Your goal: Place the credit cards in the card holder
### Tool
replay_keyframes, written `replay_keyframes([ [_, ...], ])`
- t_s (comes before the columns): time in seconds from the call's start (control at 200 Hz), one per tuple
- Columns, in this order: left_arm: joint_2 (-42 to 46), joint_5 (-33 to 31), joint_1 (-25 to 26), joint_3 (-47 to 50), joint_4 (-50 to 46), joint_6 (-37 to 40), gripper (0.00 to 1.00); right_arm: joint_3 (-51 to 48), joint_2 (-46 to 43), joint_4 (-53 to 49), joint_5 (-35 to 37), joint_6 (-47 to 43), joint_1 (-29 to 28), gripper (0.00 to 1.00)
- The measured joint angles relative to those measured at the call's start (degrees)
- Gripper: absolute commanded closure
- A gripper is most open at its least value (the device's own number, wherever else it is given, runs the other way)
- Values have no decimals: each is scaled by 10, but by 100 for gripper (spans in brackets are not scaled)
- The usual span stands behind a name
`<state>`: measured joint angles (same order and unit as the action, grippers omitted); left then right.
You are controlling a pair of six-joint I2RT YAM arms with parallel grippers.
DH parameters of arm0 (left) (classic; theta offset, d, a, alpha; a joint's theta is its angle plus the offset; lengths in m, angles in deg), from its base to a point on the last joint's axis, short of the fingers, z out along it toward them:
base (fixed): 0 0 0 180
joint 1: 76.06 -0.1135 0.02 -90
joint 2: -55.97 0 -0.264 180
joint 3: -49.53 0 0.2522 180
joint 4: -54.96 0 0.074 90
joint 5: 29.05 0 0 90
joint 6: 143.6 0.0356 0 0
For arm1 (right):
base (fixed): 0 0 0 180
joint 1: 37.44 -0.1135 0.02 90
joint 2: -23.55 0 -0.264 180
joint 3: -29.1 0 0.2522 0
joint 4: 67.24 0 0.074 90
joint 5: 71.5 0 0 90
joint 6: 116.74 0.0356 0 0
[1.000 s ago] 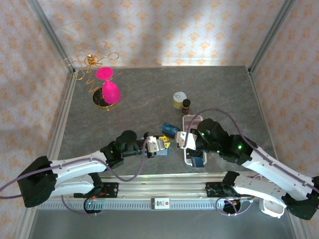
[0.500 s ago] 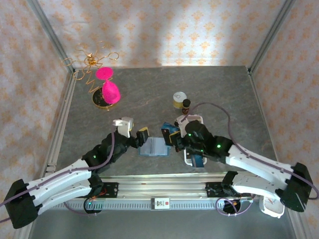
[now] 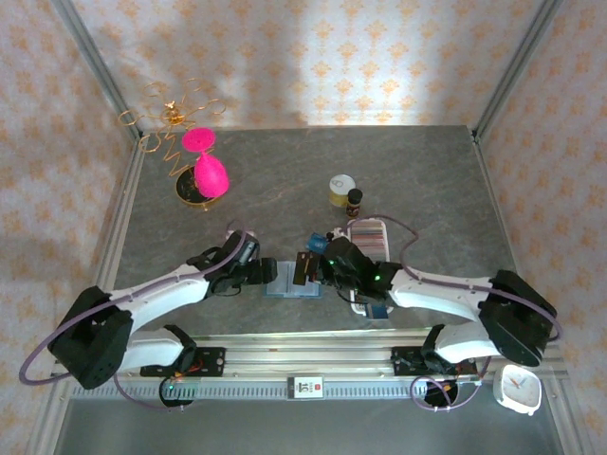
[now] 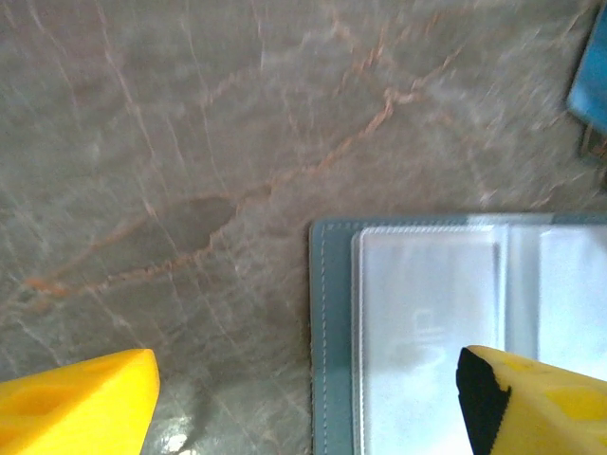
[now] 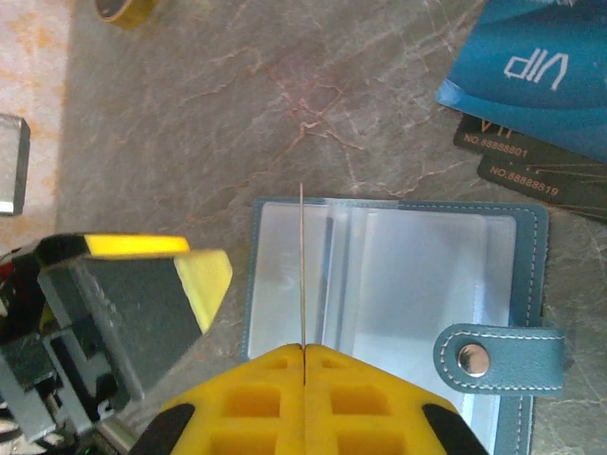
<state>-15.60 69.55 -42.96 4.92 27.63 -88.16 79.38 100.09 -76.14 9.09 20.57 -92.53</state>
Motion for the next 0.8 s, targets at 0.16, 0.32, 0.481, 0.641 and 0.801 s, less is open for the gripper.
replay_keyframes([
  [0.16, -32, 36, 0, -3, -2, 1, 22, 7, 36, 7, 2, 16, 0, 100],
  [0.32, -47, 49, -1, -13, -1, 16, 27, 10, 51, 16, 2, 21, 0, 100],
  [0.481, -57, 44, -1, -18, -5, 22, 33, 17, 66, 21, 1, 22, 0, 100],
  [0.641, -71, 32, 3, -29, -19, 28, 37, 21, 74, 29, -5, 22, 0, 100],
  [0.801, -81, 12, 14, -38, -32, 31, 40, 21, 79, 36, -11, 22, 0, 100],
])
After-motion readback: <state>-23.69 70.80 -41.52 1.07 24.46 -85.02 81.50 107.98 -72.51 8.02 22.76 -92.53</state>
